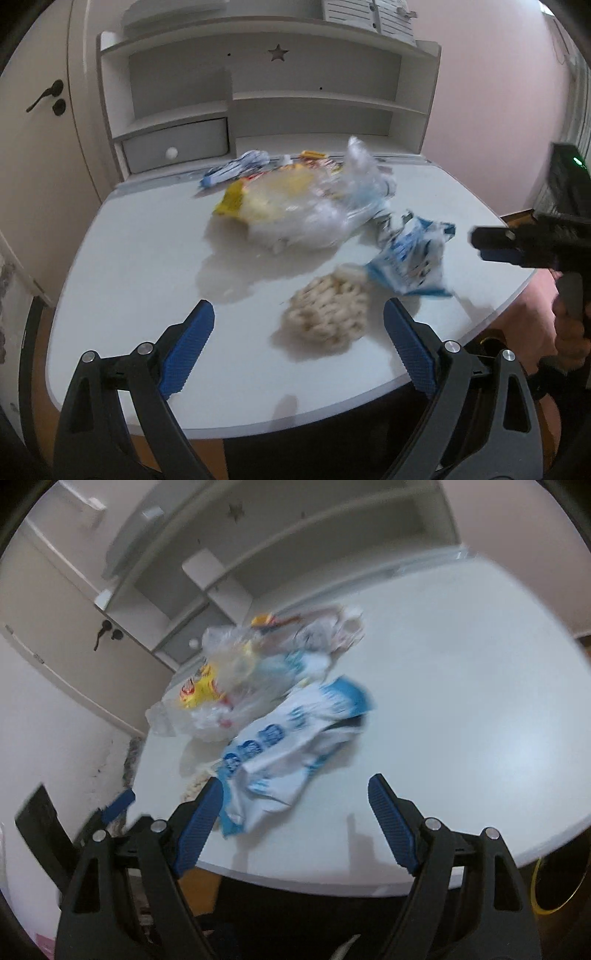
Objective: Collect trash
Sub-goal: 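Grasp the snack ring with the left tool while the right tool grasps the blue-white wrapper, then carry both items over the bin and open both tools to drop them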
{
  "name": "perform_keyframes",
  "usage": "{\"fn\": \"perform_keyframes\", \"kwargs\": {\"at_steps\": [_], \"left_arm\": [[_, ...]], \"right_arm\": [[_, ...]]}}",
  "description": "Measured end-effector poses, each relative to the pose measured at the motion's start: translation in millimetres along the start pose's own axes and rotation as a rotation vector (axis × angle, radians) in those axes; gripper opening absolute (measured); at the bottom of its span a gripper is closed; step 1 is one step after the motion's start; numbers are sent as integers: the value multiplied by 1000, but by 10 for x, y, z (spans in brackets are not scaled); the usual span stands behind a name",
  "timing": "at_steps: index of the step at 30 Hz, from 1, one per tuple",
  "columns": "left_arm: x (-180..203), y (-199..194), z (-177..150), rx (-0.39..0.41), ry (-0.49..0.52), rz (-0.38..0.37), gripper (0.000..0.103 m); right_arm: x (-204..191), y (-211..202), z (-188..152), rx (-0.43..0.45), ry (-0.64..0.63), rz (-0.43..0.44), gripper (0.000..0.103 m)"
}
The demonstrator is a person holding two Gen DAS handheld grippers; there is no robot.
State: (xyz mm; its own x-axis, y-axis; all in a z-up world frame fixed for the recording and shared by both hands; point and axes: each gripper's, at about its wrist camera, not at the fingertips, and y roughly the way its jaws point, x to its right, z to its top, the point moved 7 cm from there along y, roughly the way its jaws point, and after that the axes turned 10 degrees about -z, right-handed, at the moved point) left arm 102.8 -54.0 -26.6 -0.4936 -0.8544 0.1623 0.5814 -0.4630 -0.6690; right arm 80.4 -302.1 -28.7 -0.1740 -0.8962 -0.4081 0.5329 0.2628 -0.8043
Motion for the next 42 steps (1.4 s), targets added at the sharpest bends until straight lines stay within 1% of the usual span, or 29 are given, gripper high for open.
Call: {"fn": "perform_keyframes", "kwargs": {"at_steps": [2,4,6,8,12,13,15,16,17,18,21,24,28,29,30,31,33,34,35,36,38,40,42], "left_arm": [[-30,-38,-69,5,8,7,90],[-19,54,-109,-4,39,20,90],[17,125,-112,-2,58,13,90],[97,207,-133,-15,78,-12,90],[144,359,-154,-38,121,-10,91],[148,388,-160,-43,122,-9,91],[127,460,-159,-55,111,-14,91],[111,493,-161,-61,103,-14,91],[95,526,-159,-65,96,-13,91],[89,543,-163,-68,95,-13,91],[58,622,-160,-84,82,-4,91],[51,677,-155,-95,71,-8,91],[82,739,-158,-110,80,-8,90],[89,753,-161,-114,82,-7,87],[104,767,-165,-118,87,-10,79],[108,773,-165,-121,87,-14,73],[123,796,-181,-141,88,-31,35],[112,793,-185,-148,83,-29,34],[100,776,-179,-147,79,-28,28],[79,738,-159,-143,78,-20,26],[23,636,-102,-123,76,14,24],[-32,482,-25,-85,71,53,23],[-71,338,47,-52,70,74,23]], "right_arm": [[-147,128,-15,-27,2,2,78],[-243,235,-3,-39,6,-9,78],[-304,292,13,-43,7,-32,78],[-332,362,33,-49,17,-42,78],[-331,499,54,-73,47,-58,78],[-323,519,55,-76,56,-56,73],[-283,539,57,-78,81,-49,44],[-278,531,59,-76,91,-33,36],[-282,514,60,-73,89,-32,23],[-270,467,73,-57,85,-43,19],[-273,328,90,-15,64,-45,15],[-267,173,109,19,46,-43,14],[-260,41,78,40,-1,-65,14],[-260,19,73,43,-10,-70,14],[-244,-12,63,49,-22,-78,14],[-229,-35,56,53,-28,-84,14],[-157,-107,50,68,-40,-100,14],[-129,-137,47,75,-42,-107,14],[-82,-180,53,87,-47,-118,14],[-53,-209,63,96,-47,-126,14],[77,-303,86,121,-47,-148,14],[248,-410,102,141,-40,-168,14],[435,-514,117,165,-27,-190,13]]}}
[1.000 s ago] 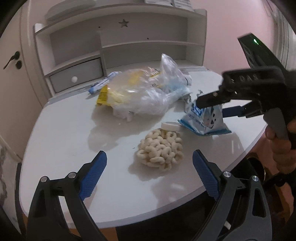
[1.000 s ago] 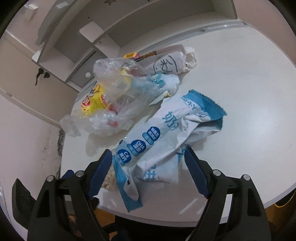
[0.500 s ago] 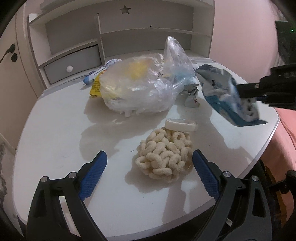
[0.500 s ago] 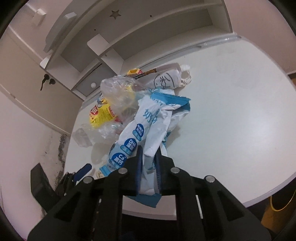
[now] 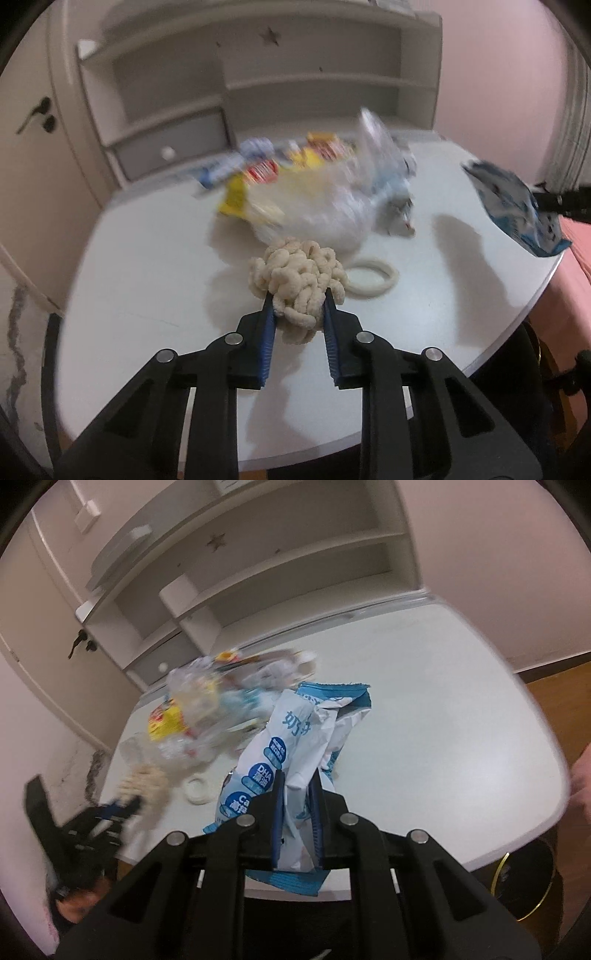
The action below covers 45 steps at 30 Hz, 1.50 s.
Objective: Collect trash
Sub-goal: 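Carry both items over the bin and open both tools to drop them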
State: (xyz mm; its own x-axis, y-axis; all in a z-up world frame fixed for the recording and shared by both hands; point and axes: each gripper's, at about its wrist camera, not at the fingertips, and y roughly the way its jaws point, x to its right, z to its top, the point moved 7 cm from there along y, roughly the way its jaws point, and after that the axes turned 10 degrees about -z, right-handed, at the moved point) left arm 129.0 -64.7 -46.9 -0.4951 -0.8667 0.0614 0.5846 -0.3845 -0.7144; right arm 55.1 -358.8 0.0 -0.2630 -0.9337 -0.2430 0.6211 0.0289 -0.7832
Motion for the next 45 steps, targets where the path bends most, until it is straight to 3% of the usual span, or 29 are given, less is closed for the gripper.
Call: {"fn": "perform_keyframes", "kwargs": {"at_steps": [3,7,11,14,18,22,31,38,42,45], "left_arm": [[-33,-161,99,38,-37,6,23],[354,-176,271,55,-16,-85,23],[1056,-46,446,53,74,-184,23],[1804,88,588,48,166,-296,23],[2671,301,672,37,267,-410,23],[3589,526,586,5,358,-532,23],[4969,1091,77,-153,494,-743,23],[5486,1673,-407,-281,546,-772,23],[5646,1961,-567,-342,543,-778,23],[5697,2101,-631,-370,538,-779,23]], "right_arm": [[345,-79,21,25,31,-37,13],[963,-225,-5,63,79,-139,13],[1664,-486,-117,123,149,-263,13],[2177,-707,-283,160,210,-349,13],[2876,-861,-607,155,319,-442,13],[3644,-803,-1080,92,465,-508,13],[4527,-243,-1759,-116,626,-565,13],[4837,199,-2148,-296,673,-586,13],[4975,363,-2277,-352,697,-579,13],[5008,388,-2270,-344,711,-584,13]]}}
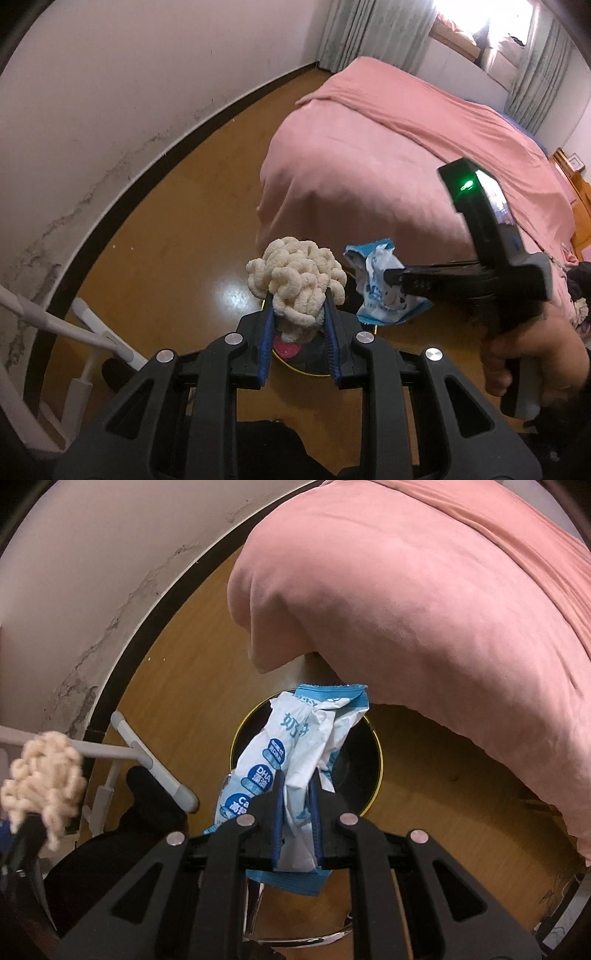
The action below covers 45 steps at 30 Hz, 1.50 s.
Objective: Collect trash
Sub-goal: 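Carry both items over the bin and open both tools to drop them, then move both tools back to the desk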
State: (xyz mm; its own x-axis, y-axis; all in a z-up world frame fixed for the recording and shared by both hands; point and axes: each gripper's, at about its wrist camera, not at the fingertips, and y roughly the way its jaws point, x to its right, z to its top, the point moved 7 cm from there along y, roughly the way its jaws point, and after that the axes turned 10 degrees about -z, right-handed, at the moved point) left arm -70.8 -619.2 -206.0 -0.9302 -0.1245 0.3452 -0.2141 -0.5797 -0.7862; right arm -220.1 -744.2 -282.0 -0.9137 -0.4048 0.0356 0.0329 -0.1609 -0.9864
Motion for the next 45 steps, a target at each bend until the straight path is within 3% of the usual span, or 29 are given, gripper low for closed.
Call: {"fn": "perform_keyframes", "kwargs": {"at_steps": [7,8,9,11,25,26,30,38,41,45], "left_arm": [[-65,143,-55,-24,-36,-12,23],[-66,167,-61,-29,-37,-14,23],[-69,201,-70,-36,-39,-17,23],[-55,228,-73,-43,-41,-18,23],[214,555,-50,-102,-13,-78,25],[244,582,-31,-104,-8,-82,28],[345,618,41,-97,-6,-90,57],[416,286,99,-52,25,-54,69],[386,-20,106,-13,29,-7,81],[319,-695,71,56,28,46,86]], "right_arm": [[32,3,-63,-4,1,-13,14],[48,10,-69,-8,9,-8,22],[57,15,-66,-8,13,-8,48],[71,-26,-37,22,19,-16,77],[558,-411,123,167,233,-50,77],[613,-456,136,181,257,-50,77],[734,-577,181,220,309,-33,78],[584,-748,195,259,259,-7,79],[422,-832,206,282,198,-6,79],[148,-1068,210,334,109,7,79]]}}
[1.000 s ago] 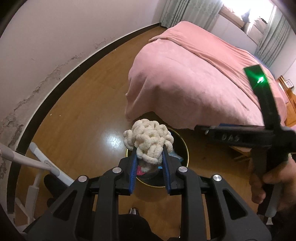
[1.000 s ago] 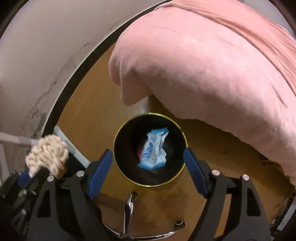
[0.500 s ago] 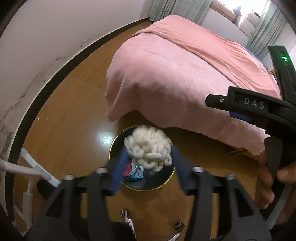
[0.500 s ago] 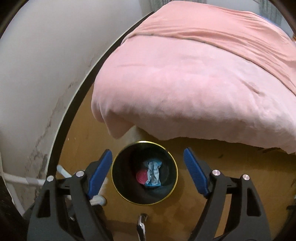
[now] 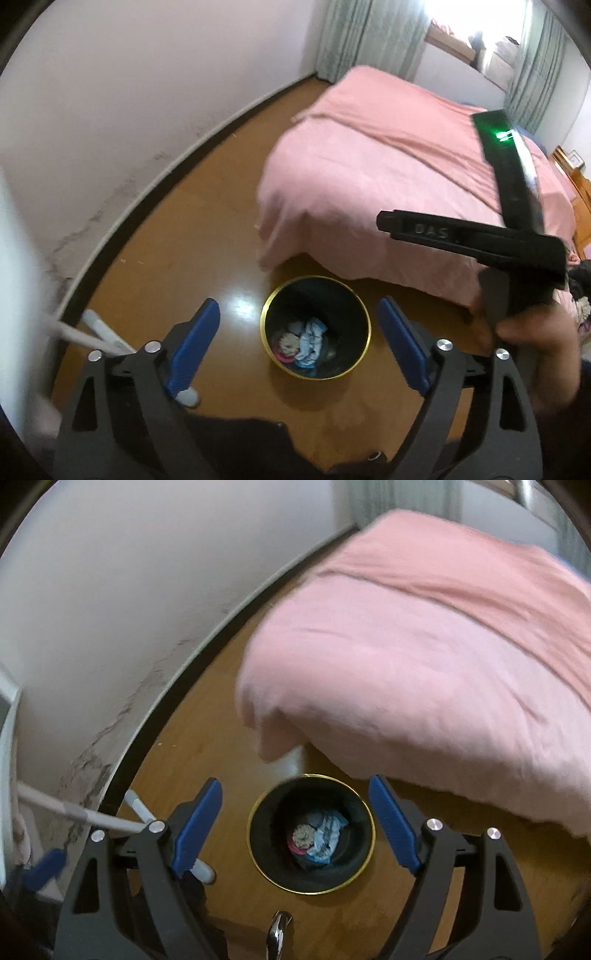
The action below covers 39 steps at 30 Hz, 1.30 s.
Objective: Collect trash
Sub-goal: 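Move both tools back to the desk, then grasp the white ring with the left tool while the right tool grasps the plastic bag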
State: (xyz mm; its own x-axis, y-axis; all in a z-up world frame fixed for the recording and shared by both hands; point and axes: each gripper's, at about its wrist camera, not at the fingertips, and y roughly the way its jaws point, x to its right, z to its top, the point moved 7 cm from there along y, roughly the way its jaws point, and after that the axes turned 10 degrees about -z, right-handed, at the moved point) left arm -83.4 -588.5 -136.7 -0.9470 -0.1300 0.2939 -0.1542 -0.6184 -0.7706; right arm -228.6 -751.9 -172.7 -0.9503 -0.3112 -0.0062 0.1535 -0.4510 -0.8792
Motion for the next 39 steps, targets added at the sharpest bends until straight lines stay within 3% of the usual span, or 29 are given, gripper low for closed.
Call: {"fn": "perform_keyframes", "kwargs": {"at_steps": [5,11,15,17,19,22,25,31,32,35,39], "left_arm": [[-254,-1012,-134,106,-14,65,90],[-992,-2402,-726,212,-73,286,92],[-1708,-3190,-1418,238,-232,456,92],[-1930,-3419,-1658,257,-309,498,92],[-2164,-3677,-1949,281,-404,547,92],[-2357,-3975,-2307,306,-466,578,92],[-2439,-4132,-2527,320,-489,598,92],[-2547,-4064,-2657,289,-484,579,92],[-2567,-4036,-2668,279,-480,576,92],[-2626,-3892,-2663,249,-485,560,92],[-2738,-3795,-2680,222,-536,569,92]], "right_arm": [[-716,-668,29,109,-137,120,79],[-2096,-1644,-380,170,-391,387,79],[-3062,-2170,-921,126,-589,565,79],[-3559,-2390,-1228,93,-683,644,79],[-3936,-2509,-1440,60,-735,690,79],[-4416,-2528,-1691,-15,-773,714,79],[-4649,-2452,-1829,-61,-795,700,79],[-4738,-2276,-2025,-60,-829,648,77],[-4792,-2243,-2071,-61,-837,642,71],[-4835,-2213,-2123,-47,-858,634,37],[-4712,-2363,-2066,32,-886,644,32]]}}
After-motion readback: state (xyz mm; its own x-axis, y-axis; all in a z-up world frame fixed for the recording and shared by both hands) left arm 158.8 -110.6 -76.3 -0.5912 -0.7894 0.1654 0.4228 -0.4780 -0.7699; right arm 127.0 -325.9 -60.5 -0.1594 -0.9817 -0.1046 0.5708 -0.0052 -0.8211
